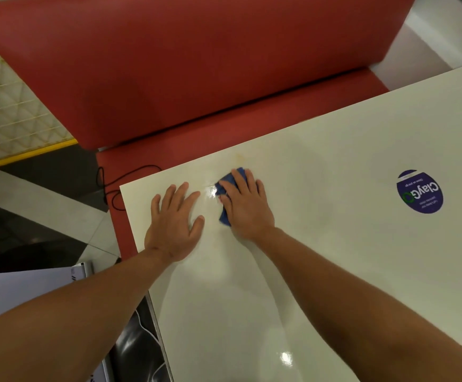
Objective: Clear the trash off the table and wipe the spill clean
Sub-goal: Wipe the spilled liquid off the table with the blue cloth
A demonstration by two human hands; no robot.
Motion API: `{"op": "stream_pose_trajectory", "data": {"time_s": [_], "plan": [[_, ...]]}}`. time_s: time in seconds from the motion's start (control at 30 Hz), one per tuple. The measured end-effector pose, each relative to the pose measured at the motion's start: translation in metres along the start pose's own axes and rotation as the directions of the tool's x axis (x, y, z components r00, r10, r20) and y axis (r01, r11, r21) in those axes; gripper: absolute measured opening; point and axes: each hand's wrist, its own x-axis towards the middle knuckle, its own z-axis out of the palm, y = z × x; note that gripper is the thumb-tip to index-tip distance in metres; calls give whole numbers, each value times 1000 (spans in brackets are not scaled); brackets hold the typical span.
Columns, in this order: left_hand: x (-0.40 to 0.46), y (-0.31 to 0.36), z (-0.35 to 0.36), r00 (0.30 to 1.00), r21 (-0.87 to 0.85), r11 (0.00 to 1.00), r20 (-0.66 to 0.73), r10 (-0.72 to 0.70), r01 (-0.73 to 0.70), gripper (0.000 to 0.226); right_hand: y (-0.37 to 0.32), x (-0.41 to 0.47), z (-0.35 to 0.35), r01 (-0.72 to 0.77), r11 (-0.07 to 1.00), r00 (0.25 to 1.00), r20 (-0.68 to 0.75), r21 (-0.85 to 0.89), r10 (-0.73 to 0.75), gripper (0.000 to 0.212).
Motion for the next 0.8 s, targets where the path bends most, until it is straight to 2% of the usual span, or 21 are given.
{"op": "stream_pose_trajectory", "data": {"time_s": [0.13,0.3,0.4,0.5,0.6,0.7,0.8], "plan": [[0,-1,-1,1000,-6,1000,-7,0,0,63,3,38,-4,-16,996,998,60,-93,22,62],[-1,-1,-1,1000,-23,1000,-14,5,-6,64,-20,-26,1,30,999,999,-29,26,-29,57],[-1,-1,-1,1000,-17,1000,-12,-2,2,64,-14,-41,10,118,992,993,13,-41,-118,58],[0,-1,-2,1000,-6,1000,-6,-1,1,64,2,-8,6,157,984,986,63,-86,-152,55],[0,-1,-2,1000,6,1000,4,-10,10,64,5,29,-1,62,993,996,74,-100,-54,53],[0,-3,-2,1000,10,1000,7,-6,6,64,-7,23,-2,-8,999,999,45,-46,11,54],[-2,-2,-4,1000,-17,1000,0,4,-4,64,-14,-46,9,126,990,992,33,-62,-124,61]]}}
